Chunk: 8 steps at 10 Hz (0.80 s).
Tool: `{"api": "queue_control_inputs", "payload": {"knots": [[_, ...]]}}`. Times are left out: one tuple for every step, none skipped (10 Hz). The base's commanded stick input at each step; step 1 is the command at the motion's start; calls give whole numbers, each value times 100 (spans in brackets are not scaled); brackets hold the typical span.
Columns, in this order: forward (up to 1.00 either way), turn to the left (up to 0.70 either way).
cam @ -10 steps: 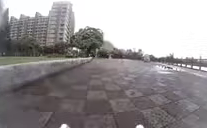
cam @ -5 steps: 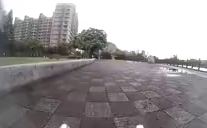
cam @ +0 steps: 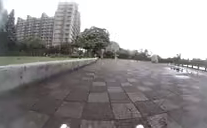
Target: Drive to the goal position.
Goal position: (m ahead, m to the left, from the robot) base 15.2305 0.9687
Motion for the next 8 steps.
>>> {"api": "queue_control_inputs", "payload": {"knots": [[85,-2],[85,-10],[85,-27],[85,-32],[85,-1],[85,1],[85,1],[85,1]]}}
